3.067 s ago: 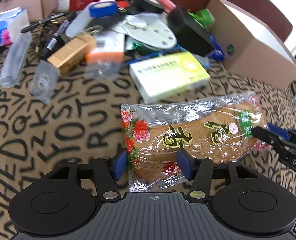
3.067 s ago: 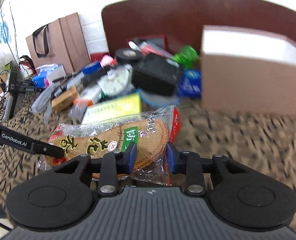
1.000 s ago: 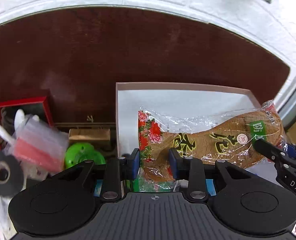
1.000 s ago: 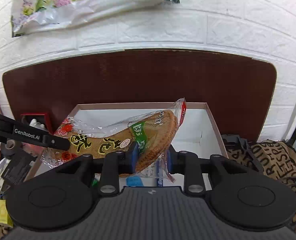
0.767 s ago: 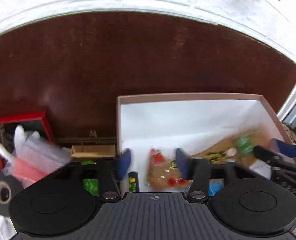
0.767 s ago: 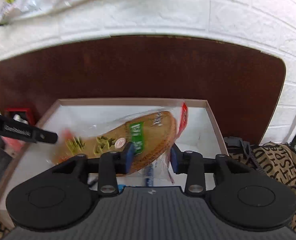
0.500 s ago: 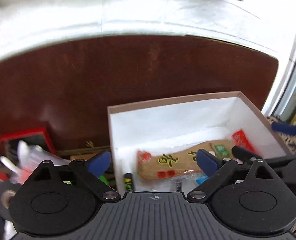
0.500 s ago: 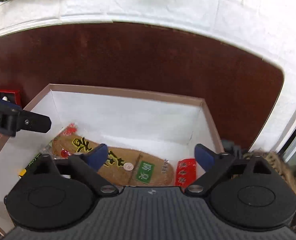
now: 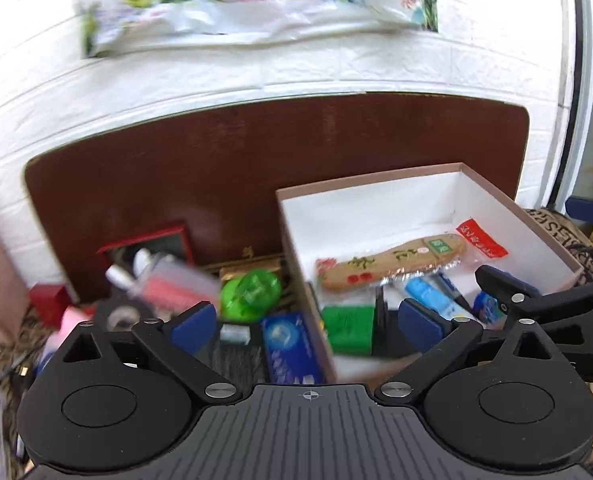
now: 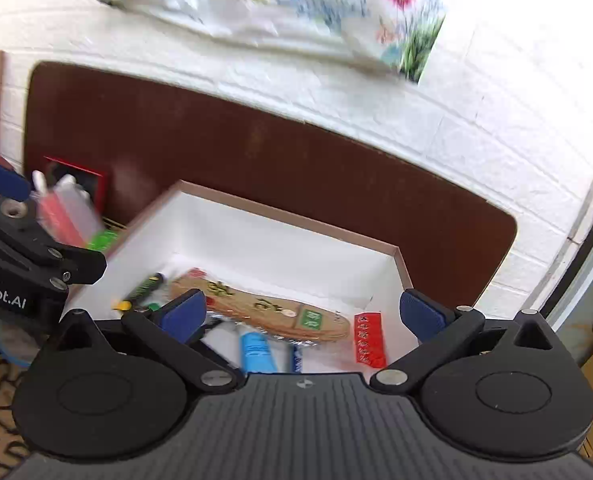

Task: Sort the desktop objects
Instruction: 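Carry the insole package into the brown box and open the left gripper, then withdraw the left tool and move it toward the yellow medicine box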

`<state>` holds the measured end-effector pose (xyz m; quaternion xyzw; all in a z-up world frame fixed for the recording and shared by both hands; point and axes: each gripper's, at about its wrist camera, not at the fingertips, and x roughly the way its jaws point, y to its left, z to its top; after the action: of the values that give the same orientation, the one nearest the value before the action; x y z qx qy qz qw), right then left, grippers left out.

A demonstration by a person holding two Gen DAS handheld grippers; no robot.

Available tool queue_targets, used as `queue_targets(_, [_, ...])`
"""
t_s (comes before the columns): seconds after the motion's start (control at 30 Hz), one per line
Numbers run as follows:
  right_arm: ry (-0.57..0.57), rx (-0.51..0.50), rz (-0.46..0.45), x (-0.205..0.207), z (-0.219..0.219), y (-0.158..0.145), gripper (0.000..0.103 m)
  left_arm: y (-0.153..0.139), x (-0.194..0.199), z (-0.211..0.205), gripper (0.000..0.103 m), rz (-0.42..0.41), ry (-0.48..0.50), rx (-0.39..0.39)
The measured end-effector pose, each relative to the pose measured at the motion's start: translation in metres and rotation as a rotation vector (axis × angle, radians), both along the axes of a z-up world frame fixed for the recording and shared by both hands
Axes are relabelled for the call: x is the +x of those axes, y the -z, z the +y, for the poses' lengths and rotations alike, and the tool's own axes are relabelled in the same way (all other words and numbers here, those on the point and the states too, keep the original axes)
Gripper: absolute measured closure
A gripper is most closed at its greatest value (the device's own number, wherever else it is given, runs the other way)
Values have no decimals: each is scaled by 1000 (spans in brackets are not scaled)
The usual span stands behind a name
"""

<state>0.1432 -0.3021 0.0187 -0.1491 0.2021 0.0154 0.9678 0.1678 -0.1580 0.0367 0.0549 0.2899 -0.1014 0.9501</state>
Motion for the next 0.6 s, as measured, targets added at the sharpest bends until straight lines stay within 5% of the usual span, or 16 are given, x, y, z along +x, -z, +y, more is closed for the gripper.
queue_targets(0.2, [-29, 44, -48, -50, 18, -1, 0, 8, -54, 37, 0, 32, -59, -54])
queue_targets(0.6, [-32, 144, -51, -127, 67, 23, 0, 34, -130, 89, 0, 78, -179, 15])
